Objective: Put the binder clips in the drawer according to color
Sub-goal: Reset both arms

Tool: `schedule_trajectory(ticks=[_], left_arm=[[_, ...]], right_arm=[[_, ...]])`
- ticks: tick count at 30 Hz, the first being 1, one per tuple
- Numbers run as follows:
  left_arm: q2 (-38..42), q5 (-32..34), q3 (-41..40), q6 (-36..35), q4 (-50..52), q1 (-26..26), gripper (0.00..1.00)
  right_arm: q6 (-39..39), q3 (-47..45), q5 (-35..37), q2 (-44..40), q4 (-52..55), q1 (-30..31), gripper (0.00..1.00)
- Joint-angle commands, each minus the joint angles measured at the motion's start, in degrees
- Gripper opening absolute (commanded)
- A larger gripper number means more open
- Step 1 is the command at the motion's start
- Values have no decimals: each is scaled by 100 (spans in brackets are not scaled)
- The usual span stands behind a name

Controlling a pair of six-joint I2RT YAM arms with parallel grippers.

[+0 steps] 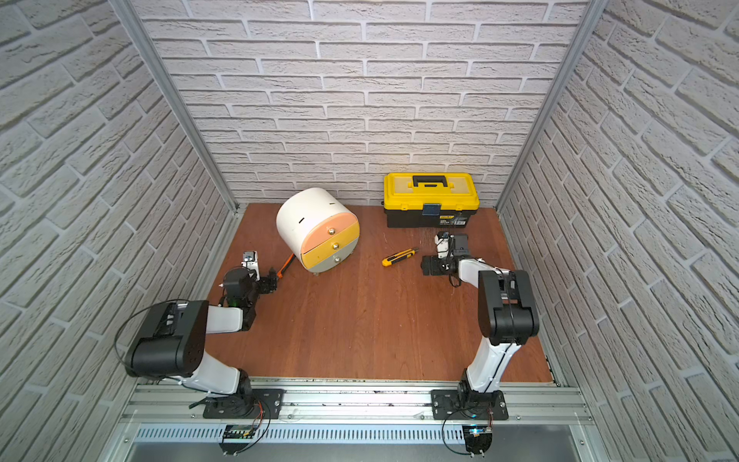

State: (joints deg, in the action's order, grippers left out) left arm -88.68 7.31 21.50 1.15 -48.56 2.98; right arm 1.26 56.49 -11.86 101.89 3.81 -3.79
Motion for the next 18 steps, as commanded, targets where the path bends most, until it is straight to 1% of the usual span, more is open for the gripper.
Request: schedule_trajectory(ticks=[1, 6, 9, 11, 12, 15, 17, 18], left_arm=[[-26, -76, 109, 33, -122, 53, 99], [-26, -68, 106, 35, -134, 44, 99], [-26, -64, 100, 34, -135, 44, 98], [-26, -61, 100, 36, -136, 47, 98], [-25, -55, 96, 33, -147, 49, 98], [-22, -56, 94, 29, -141, 46, 99], [-26, -55, 93, 31, -145, 52, 98], [-22, -61, 88, 26, -156, 45, 99]], right_arm=[[158, -248, -58, -303, -383, 68, 100], [196, -1432, 413, -1426, -1585, 59, 100], [231, -2248, 1061, -2228, -2395, 66, 100], [204, -2868, 1497, -2720, -3117, 71, 100], [164, -3070, 1536, -2882, -3366, 63, 100], [-134, -3414, 1008, -3080, -3874, 66, 100], [-245, -3423, 771, -2835, -4201, 67, 100], [-258, -3265, 602, -2617, -4139, 58, 99]])
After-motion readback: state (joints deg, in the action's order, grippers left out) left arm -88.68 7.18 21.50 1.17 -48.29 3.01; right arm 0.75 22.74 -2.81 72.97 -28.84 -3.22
